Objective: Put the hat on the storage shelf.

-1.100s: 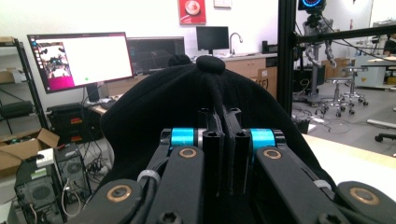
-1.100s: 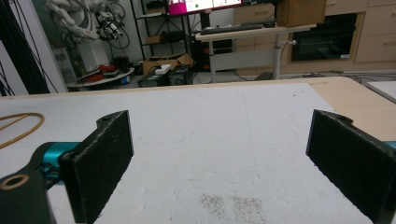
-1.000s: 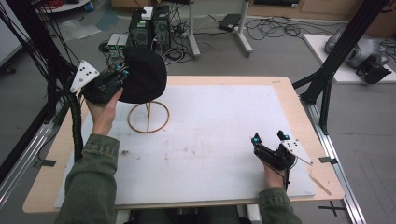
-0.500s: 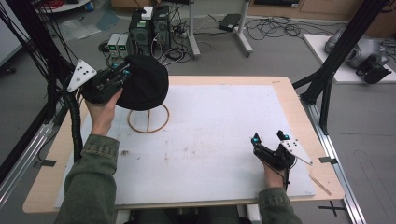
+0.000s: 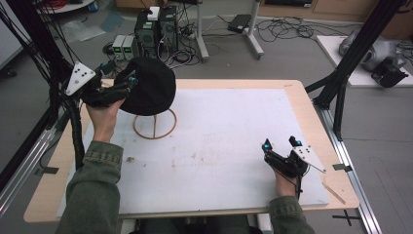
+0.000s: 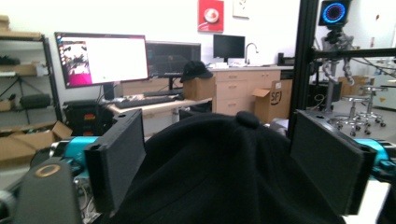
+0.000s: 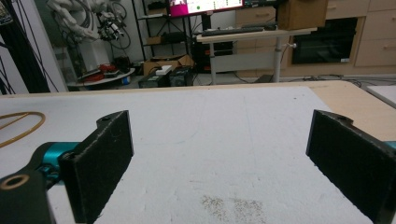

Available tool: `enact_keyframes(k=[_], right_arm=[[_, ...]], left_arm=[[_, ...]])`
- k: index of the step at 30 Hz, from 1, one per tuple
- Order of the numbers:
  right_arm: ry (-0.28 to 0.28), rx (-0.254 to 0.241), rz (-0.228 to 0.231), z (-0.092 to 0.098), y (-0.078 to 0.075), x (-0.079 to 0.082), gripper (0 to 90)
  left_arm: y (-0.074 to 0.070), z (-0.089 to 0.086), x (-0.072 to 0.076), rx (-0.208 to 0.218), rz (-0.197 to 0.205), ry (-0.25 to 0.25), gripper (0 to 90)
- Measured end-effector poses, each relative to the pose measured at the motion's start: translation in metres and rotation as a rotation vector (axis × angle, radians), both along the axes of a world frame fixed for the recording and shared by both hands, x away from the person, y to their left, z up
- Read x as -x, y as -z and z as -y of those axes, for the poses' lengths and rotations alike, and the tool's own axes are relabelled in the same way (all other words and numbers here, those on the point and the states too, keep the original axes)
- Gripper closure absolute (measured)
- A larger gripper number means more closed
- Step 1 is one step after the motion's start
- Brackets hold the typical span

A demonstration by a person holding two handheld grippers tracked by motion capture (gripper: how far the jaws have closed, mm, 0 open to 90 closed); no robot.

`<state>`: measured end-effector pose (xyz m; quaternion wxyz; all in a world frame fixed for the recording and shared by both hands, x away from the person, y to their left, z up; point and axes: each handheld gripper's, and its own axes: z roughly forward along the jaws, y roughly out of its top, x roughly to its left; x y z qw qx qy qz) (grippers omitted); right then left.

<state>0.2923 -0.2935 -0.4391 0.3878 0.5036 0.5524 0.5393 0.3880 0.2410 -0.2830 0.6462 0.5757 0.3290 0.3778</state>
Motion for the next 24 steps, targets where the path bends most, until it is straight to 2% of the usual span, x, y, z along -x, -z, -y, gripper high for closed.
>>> enact_keyframes(k=[9,17,21,24], right_arm=[[-0.002,0.009,0.006,0.000,0.000,0.000,6.5],[-0.010,0.011,0.004,-0.002,-0.001,0.000,6.5],[-0.014,0.016,0.011,-0.003,-0.001,0.000,6.5],[-0.017,0.018,0.011,-0.003,-0.001,0.000,6.5]], left_arm=[[-0.002,-0.006,0.014,0.003,0.008,-0.045,15.7],[0.014,-0.006,0.033,0.007,0.009,-0.064,13.9],[0.021,-0.007,0.041,0.027,0.025,-0.080,13.9],[0.026,-0.007,0.046,0.050,0.018,-0.075,13.9]])
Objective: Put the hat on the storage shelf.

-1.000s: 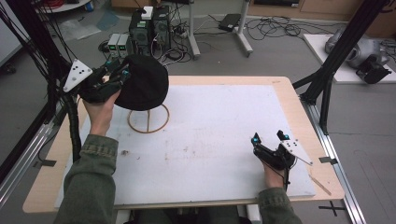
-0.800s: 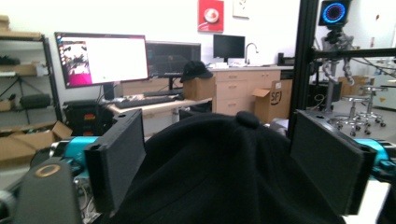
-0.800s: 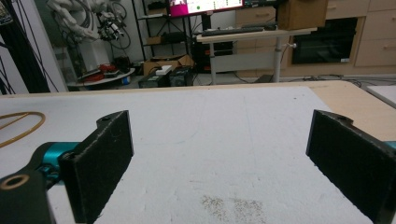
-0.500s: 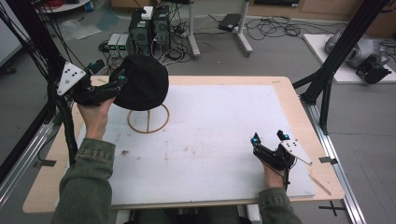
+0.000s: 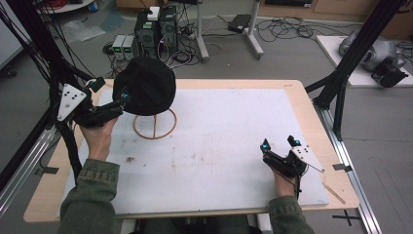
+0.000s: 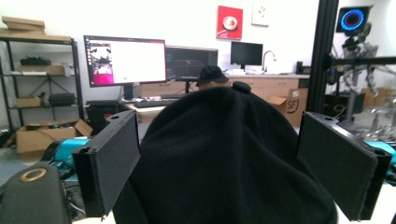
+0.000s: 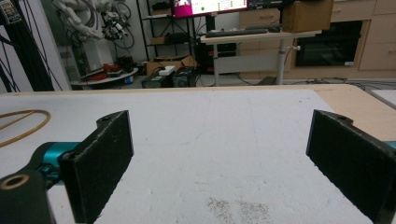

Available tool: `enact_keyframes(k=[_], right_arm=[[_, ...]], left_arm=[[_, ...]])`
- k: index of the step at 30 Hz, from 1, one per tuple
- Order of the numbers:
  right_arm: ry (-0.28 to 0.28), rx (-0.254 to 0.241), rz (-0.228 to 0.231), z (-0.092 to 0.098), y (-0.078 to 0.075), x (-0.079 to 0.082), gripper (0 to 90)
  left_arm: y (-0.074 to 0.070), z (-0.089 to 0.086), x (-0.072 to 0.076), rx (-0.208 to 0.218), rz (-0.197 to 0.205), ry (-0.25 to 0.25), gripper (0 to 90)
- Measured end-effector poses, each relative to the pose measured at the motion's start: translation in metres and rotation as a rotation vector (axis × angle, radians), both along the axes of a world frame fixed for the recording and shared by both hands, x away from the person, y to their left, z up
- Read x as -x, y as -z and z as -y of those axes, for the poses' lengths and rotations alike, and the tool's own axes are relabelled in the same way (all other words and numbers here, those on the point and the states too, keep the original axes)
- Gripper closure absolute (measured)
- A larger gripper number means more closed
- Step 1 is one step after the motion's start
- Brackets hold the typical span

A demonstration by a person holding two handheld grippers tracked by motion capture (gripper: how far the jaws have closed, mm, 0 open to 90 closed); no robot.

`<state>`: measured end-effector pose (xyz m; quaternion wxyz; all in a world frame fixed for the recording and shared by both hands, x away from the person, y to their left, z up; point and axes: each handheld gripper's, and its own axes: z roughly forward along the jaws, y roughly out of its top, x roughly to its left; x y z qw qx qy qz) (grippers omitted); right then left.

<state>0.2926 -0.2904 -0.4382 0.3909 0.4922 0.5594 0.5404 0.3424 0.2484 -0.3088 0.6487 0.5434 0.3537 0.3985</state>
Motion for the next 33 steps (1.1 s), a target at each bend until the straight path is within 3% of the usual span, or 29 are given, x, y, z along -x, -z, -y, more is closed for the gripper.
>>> enact_keyframes(k=[9,14,18,21,26,33], right_arm=[[-0.001,-0.007,-0.002,-0.001,0.000,0.000,6.5],[0.005,-0.008,0.002,0.000,0.000,0.001,6.5],[0.005,-0.014,-0.004,0.001,0.000,0.001,6.5],[0.007,-0.010,0.004,0.001,0.000,0.001,6.5],[0.008,-0.011,0.000,0.002,0.000,0.002,6.5],[0.013,-0.027,-0.003,0.003,-0.001,0.003,6.5]], left_arm=[[0.022,0.000,0.012,-0.017,-0.018,-0.047,13.9],[0.037,-0.002,0.023,0.001,-0.034,-0.072,14.4],[0.051,-0.005,0.028,0.009,-0.067,-0.090,14.4],[0.061,-0.008,0.030,-0.012,-0.091,-0.121,14.4],[0.071,-0.012,0.037,0.010,-0.111,-0.115,15.9],[0.085,-0.008,0.050,-0.017,-0.136,-0.127,16.1]])
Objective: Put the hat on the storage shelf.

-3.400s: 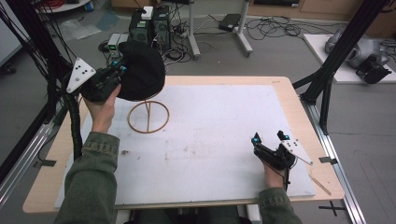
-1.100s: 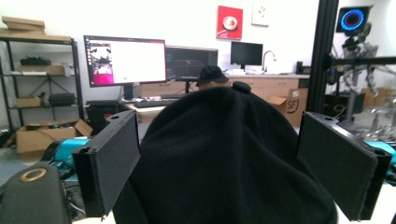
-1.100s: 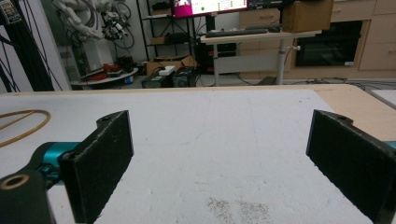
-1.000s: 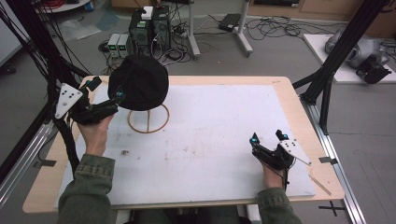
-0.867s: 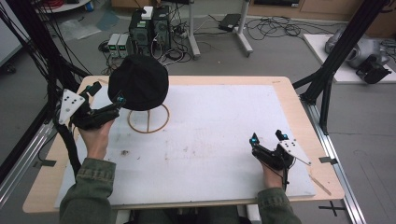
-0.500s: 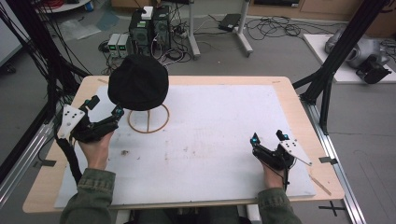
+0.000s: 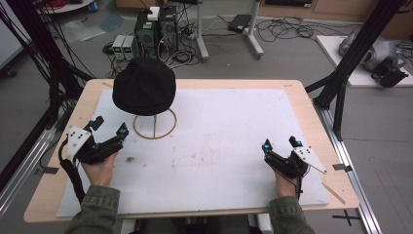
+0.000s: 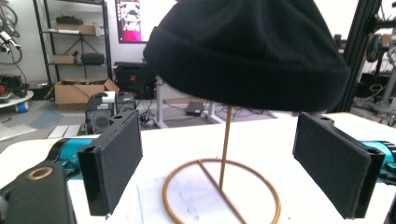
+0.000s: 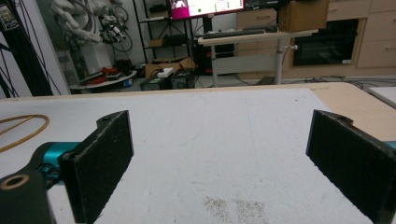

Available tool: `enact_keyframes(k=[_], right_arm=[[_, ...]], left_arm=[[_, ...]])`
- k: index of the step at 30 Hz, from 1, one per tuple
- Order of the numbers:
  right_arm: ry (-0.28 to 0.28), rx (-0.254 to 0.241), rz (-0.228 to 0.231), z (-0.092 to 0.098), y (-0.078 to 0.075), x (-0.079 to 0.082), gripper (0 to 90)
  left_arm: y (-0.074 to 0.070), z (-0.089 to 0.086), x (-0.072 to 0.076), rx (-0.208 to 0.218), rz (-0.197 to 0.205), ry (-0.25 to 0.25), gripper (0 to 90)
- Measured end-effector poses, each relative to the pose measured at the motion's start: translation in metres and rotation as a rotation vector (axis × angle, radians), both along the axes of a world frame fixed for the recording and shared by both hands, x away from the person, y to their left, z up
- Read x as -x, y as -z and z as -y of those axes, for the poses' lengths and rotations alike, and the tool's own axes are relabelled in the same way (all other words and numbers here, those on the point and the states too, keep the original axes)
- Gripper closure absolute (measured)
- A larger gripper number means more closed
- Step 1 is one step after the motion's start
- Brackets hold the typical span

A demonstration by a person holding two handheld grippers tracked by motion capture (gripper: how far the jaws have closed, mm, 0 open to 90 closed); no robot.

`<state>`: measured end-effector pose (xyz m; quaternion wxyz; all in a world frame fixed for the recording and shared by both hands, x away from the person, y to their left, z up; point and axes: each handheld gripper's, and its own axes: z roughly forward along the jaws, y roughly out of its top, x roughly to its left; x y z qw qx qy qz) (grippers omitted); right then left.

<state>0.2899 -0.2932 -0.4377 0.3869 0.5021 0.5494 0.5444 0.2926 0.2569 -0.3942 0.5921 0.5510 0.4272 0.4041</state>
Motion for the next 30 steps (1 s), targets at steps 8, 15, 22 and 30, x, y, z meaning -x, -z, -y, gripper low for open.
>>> enact_keyframes(k=[8,15,22,30], right_arm=[[0.014,0.012,0.000,0.000,0.000,0.001,6.4],[0.018,0.025,0.004,-0.002,0.000,0.002,6.4],[0.034,0.026,0.000,-0.001,0.000,0.004,6.4],[0.039,0.017,0.003,0.000,-0.001,0.006,6.4]], left_arm=[[0.018,-0.003,0.011,0.012,-0.034,0.008,15.5],[0.025,-0.005,0.021,-0.015,-0.037,0.002,15.5],[0.036,-0.005,0.027,-0.018,-0.064,-0.018,15.5],[0.053,-0.009,0.029,0.030,-0.098,-0.013,15.5]])
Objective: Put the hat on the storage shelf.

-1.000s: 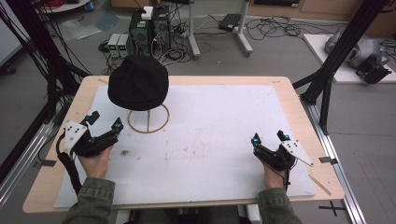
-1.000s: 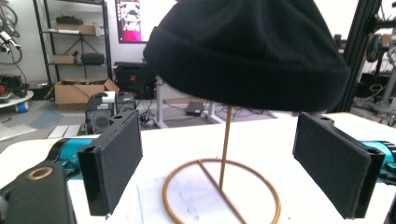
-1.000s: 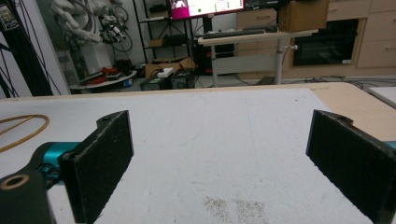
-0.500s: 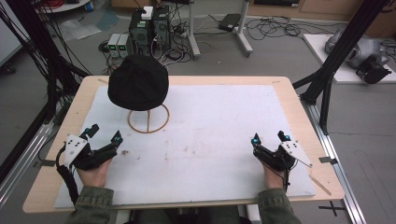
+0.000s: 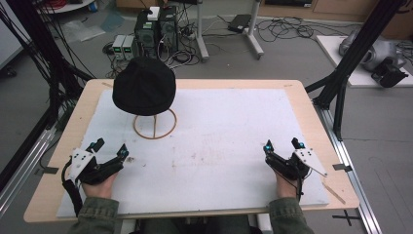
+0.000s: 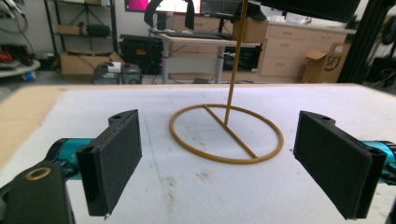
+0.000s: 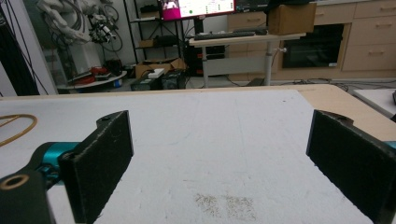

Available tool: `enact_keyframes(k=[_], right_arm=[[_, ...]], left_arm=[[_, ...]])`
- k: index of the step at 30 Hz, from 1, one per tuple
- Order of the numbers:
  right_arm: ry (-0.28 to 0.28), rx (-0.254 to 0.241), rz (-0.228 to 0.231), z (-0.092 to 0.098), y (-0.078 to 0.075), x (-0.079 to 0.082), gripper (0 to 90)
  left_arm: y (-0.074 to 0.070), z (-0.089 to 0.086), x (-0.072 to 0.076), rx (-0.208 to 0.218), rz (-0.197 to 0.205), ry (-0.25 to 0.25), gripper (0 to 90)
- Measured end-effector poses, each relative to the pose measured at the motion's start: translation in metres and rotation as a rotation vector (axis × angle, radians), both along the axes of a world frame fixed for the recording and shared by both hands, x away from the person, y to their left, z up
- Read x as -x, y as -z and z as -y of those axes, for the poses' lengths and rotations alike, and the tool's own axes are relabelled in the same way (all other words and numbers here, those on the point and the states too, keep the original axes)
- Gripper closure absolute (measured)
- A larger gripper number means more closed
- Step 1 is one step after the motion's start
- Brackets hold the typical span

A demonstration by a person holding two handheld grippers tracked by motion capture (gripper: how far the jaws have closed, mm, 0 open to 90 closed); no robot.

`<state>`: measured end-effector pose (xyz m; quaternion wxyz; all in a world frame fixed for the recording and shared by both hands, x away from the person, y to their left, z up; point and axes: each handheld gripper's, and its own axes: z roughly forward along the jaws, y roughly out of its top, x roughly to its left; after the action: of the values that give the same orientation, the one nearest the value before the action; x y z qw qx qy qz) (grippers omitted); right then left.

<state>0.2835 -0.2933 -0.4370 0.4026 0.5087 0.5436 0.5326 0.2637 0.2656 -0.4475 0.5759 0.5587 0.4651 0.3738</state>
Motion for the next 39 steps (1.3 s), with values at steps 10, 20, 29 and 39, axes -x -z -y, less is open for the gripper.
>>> enact_keyframes(k=[10,20,29,39], right_arm=[[0.001,-0.008,0.000,0.0017,0.0003,-0.0008,6.4],[-0.014,0.011,-0.017,-0.0038,0.0025,-0.0036,6.5],[-0.008,-0.004,-0.020,-0.0014,0.0022,-0.0023,6.5],[-0.010,-0.012,-0.021,-0.0006,0.0026,-0.0030,6.5]], left_arm=[[-0.0020,0.0037,0.0064,0.004,0.024,0.036,15.5],[-0.0035,0.0028,0.0057,0.004,0.032,0.017,15.8],[-0.0043,0.0002,0.0075,0.014,0.034,0.011,16.1],[-0.0039,-0.0006,0.0070,0.020,0.032,0.013,16.7]])
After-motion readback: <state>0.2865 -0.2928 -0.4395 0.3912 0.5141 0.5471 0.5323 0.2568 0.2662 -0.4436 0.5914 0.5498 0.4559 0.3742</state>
